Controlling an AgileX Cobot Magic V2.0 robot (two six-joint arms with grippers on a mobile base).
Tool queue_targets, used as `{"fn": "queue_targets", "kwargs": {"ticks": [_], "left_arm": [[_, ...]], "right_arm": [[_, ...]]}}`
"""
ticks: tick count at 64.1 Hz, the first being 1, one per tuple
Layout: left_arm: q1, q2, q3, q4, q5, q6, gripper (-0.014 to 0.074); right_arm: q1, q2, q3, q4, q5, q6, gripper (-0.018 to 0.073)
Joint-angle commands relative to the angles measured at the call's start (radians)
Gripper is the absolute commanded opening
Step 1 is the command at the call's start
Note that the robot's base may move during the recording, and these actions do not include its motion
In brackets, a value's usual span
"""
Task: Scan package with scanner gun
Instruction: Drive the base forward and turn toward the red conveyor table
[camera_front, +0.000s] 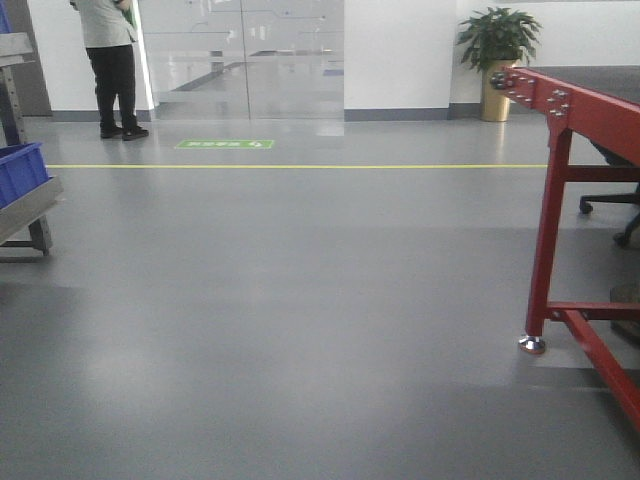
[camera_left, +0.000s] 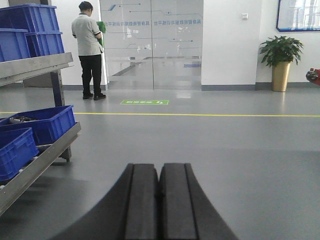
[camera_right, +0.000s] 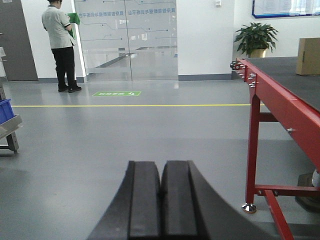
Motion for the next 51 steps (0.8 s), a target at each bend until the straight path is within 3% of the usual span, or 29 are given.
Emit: {"fn": "queue_targets", "kwargs": {"ticks": [1,51], "left_arm": [[0.002,-0.003,-0.003,-0.004,-0.019,-0.006,-0.0111],[0.002,-0.003,-0.003,-0.004,-0.019,-0.006,-0.0111]], "right_arm": [[-0.004,-0.003,-0.004,-0.001,-0.021,-0.003,-0.0154],[-0.004,-0.003,-0.004,-0.001,-0.021,-0.003,-0.0154]]}}
